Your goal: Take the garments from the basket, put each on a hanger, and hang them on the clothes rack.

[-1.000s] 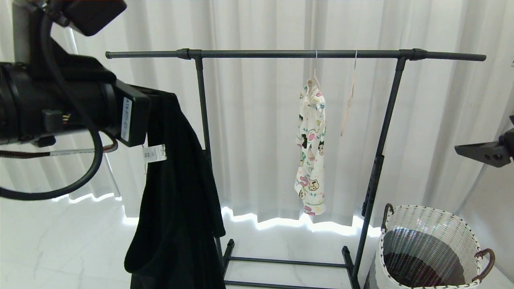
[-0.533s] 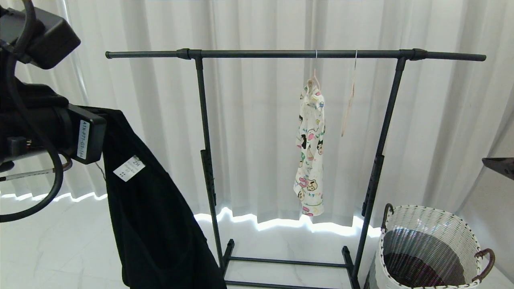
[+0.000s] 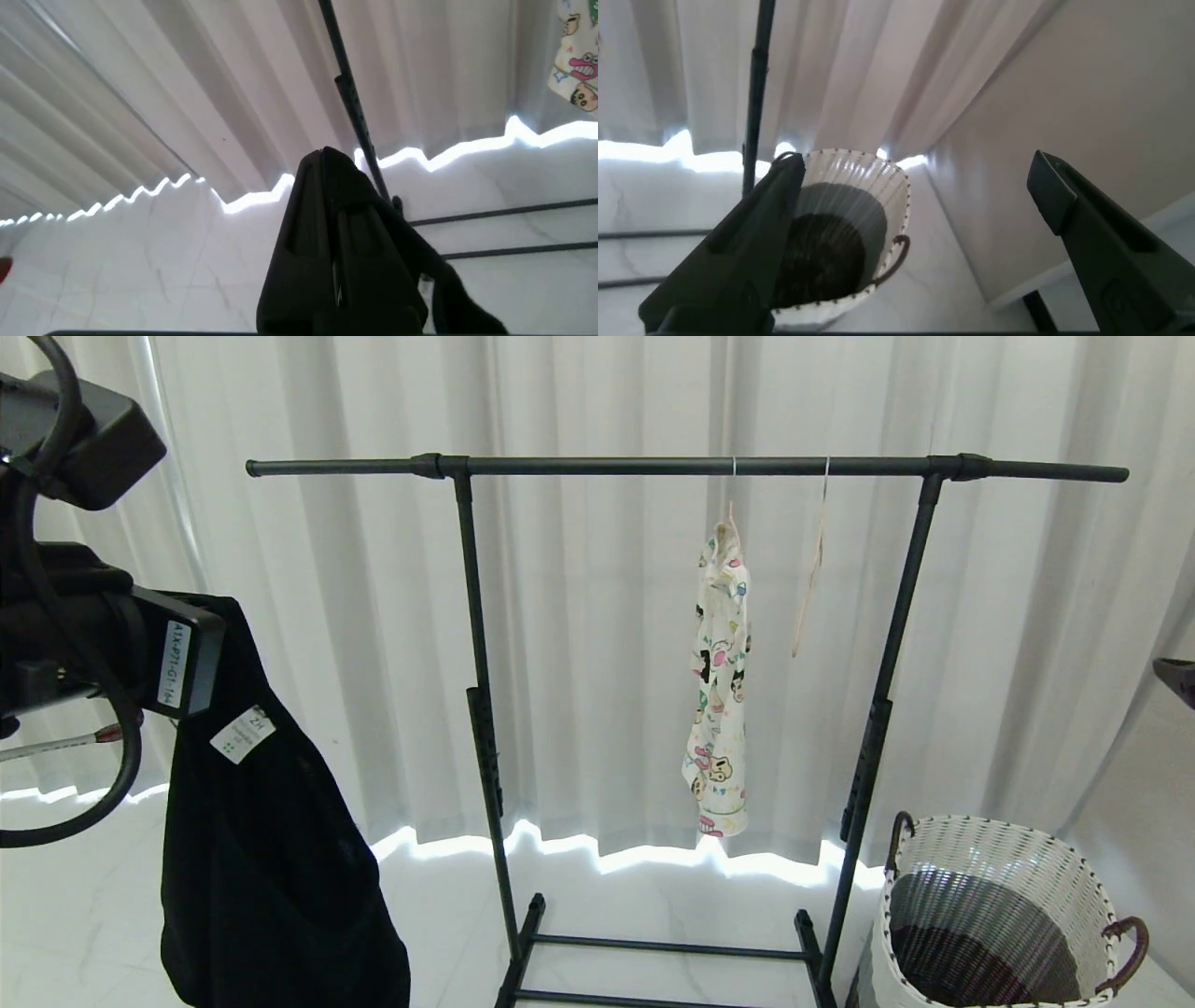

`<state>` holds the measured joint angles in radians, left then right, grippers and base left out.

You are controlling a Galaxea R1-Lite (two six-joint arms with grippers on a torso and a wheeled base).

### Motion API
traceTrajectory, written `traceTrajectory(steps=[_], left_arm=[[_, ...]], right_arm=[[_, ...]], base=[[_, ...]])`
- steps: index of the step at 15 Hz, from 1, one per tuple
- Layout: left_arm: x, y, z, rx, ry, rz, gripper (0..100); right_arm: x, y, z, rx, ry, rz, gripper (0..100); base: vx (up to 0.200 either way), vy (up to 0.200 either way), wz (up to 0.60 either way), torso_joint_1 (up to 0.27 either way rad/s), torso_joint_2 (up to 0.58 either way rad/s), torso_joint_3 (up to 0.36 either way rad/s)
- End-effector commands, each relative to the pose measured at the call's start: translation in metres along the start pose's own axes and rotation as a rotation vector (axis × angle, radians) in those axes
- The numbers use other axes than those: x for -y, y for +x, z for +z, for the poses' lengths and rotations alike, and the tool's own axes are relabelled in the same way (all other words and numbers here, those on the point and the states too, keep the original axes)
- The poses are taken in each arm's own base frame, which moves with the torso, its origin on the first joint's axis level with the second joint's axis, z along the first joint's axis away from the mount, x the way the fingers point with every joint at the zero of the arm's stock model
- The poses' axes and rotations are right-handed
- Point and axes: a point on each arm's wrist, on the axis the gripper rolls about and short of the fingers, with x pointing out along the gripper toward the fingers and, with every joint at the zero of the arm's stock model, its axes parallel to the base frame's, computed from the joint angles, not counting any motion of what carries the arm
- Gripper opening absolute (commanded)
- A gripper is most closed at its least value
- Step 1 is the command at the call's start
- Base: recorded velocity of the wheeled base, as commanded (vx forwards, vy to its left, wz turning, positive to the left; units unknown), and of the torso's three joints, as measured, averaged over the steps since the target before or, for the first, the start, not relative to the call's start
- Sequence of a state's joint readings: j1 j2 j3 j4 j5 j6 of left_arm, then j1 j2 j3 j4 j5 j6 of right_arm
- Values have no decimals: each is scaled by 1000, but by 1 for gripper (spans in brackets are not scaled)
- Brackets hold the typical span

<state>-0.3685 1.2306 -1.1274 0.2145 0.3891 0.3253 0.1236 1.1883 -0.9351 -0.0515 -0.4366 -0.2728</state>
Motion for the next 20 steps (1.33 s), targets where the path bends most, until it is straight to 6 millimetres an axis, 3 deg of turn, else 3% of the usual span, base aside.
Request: traceTrajectory(steps=[1,20], left_arm=[[1,1,-1,-5,3,-1,0],[3,-13,-9,13,6,-30,0]], right_arm=[[-5,12,-3,-25,-9,2,100],[-6,11,-3,0,-1,41,100]], base=[[0,0,0,129,-334,-217],[0,0,0,210,-487,-277]])
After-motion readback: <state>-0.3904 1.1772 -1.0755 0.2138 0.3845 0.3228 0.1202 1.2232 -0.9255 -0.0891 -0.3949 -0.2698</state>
